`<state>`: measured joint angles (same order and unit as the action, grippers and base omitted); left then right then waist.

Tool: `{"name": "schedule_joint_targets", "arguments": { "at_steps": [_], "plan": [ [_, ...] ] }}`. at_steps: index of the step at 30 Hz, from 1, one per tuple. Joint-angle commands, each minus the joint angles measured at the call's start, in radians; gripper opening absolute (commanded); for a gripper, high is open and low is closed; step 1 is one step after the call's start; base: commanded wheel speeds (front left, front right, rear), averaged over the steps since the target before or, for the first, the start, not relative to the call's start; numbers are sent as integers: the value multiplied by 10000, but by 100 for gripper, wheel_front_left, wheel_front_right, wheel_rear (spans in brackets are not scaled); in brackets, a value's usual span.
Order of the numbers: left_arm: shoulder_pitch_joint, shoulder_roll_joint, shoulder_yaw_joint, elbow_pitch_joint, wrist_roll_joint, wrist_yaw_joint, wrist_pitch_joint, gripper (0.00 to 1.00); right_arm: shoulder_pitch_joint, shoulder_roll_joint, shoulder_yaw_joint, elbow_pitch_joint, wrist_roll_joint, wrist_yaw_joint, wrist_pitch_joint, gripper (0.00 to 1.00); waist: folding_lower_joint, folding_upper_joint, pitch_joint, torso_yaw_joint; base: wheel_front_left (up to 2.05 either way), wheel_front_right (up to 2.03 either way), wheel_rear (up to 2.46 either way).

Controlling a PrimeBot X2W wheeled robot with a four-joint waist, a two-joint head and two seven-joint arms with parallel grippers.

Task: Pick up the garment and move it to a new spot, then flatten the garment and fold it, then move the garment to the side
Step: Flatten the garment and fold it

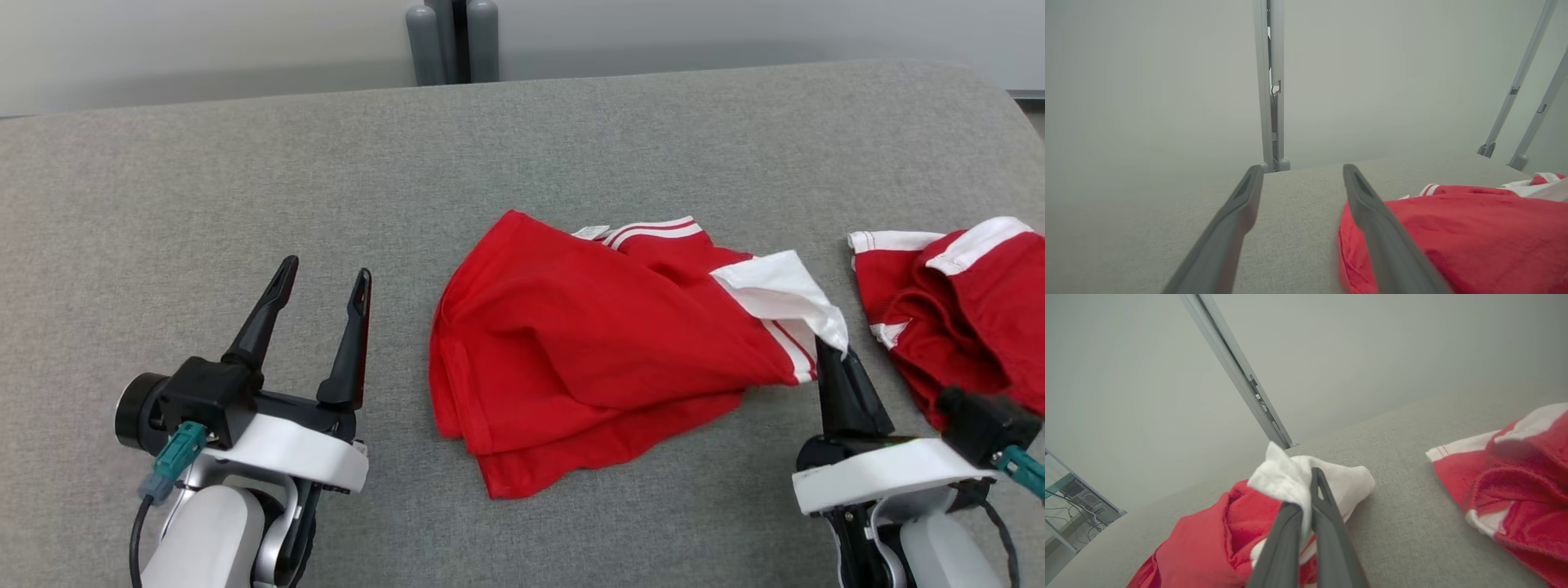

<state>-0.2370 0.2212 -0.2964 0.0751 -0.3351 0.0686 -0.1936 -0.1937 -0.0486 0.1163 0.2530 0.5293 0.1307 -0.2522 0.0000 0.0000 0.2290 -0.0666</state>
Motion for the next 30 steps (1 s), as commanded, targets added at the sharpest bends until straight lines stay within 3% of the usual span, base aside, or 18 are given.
{"name": "schedule_joint_targets", "arguments": {
  "at_steps": [1,3,4,5,6,12,20,25,30],
  "plan": [
    [20,96,30,-47,52,53,47,100,109,-51,-20,144,-46,3,-78,0,0,0,41,-70,0,0,0],
    [29,106,27,-100,33,73,96,100,182,-52,9,540,322,3,-95,0,0,0,73,-135,0,0,0],
    [36,118,21,-120,26,91,134,100,211,-51,57,760,356,3,-108,22,0,0,87,-160,0,0,0],
    [42,131,22,-146,18,104,137,100,226,-55,52,933,419,3,-121,58,0,0,98,-177,0,0,0],
    [49,141,19,-161,14,126,151,100,234,-64,31,1101,505,3,-133,100,0,0,104,-189,0,0,0],
    [150,240,99,-224,-42,225,184,100,573,-70,-687,1114,246,3,-145,100,0,0,32,-199,0,0,0],
    [282,483,467,-500,-66,568,143,100,994,-56,-2313,-988,-1118,3,-139,100,0,0,-73,-302,0,0,0],
    [527,616,665,-782,-65,836,187,100,865,-50,-2500,-2620,-2305,3,79,100,0,0,-240,-345,0,0,0],
    [899,666,715,-1189,-19,1084,266,100,1133,-53,-1917,-3949,-3196,3,740,100,0,0,-572,-280,0,0,0]
  ]
}}
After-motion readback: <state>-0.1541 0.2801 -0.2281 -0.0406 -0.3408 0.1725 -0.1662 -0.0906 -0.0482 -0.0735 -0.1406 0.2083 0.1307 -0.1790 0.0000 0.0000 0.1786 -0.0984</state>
